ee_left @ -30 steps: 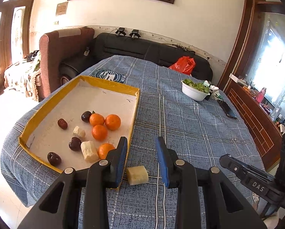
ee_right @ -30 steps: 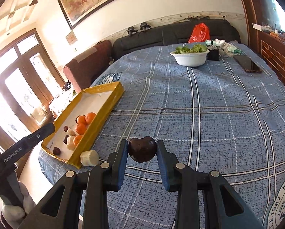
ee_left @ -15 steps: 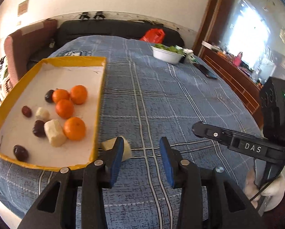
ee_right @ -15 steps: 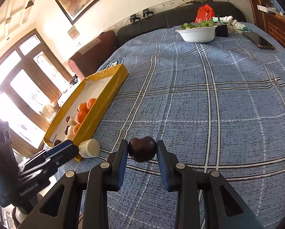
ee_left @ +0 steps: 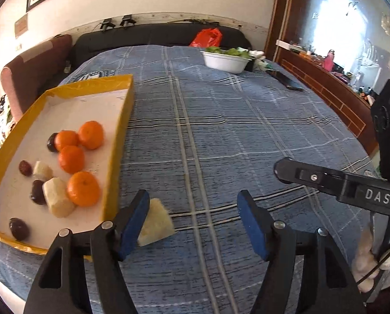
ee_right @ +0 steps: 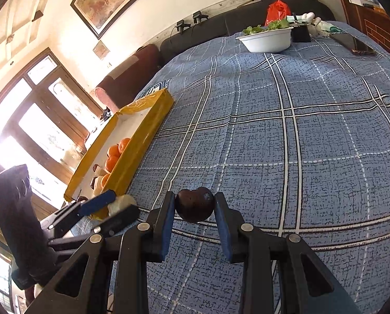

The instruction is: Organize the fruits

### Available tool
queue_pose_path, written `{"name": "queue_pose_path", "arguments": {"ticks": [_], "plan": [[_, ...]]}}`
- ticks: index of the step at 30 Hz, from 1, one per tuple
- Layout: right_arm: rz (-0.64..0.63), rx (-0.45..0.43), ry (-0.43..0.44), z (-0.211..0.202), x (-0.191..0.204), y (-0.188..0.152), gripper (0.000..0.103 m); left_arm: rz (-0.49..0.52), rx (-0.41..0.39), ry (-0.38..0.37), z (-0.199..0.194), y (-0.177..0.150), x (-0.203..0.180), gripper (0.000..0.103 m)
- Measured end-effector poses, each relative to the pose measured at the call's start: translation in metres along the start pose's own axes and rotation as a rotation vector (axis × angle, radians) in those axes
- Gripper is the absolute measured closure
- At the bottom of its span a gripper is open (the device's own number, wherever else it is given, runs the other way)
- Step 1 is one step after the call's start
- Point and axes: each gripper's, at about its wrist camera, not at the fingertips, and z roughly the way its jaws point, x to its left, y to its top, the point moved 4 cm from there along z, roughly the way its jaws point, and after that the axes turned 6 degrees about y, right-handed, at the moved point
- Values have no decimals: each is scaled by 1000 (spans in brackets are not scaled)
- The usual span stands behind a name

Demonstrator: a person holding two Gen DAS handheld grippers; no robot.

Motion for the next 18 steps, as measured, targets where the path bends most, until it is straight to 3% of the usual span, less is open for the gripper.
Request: {"name": "queue_pose_path", "arguments": {"ticks": [4,6,8,10,13,15,18], "plan": [[28,-21,1,-8,-9,2,69,-12,34,-207,4,3,-22,35],[40,-32,-1,-12,-13,3,69,17,65,-252,3,-1,-35,35],[54,-41,-1,-16,-18,4,69,48,42,-266,-10,-1,-41,35],[61,-45,-2,-19,-22,3,69,59,11,-244,-25,2,-36,35],[69,-45,5,-20,-25,1,69,58,-22,-145,-42,6,-16,35],[75,-41,13,-17,-26,0,69,57,-17,-62,-43,4,-2,34],[76,-27,27,-11,-26,-2,69,49,16,-6,-34,0,9,34]]}}
